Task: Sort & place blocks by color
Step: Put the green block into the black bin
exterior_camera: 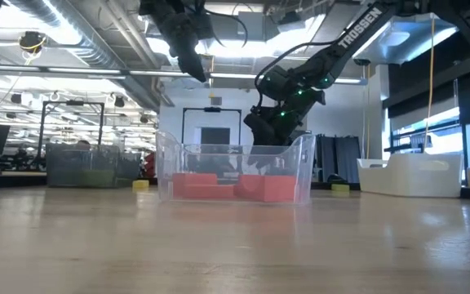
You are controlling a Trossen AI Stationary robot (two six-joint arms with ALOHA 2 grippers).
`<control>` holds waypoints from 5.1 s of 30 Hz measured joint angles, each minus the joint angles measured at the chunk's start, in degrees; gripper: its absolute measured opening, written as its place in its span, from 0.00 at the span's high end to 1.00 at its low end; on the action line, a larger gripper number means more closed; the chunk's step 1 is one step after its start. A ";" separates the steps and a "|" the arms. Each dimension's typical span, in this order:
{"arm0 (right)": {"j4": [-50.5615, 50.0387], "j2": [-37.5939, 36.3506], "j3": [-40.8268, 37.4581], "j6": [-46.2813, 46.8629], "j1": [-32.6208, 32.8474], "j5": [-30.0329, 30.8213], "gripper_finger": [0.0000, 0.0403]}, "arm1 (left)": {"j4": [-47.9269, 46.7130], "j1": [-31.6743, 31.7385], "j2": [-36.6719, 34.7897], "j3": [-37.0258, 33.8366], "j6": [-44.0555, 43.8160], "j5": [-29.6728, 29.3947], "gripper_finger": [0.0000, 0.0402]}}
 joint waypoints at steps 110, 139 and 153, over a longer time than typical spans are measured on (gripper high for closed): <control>-55.23 29.95 50.80 -17.92 -4.28 -9.28 1.00 | 4.66 0.20 0.07 0.00 -22.86 -5.79 0.55; -61.30 20.72 56.40 -26.57 -5.88 -20.32 1.00 | 2.96 0.20 0.07 0.00 -13.91 -12.27 0.55; -63.34 -1.99 56.70 -26.54 -5.68 -23.65 1.00 | 7.16 -1.80 11.75 -0.02 -5.36 -7.22 0.55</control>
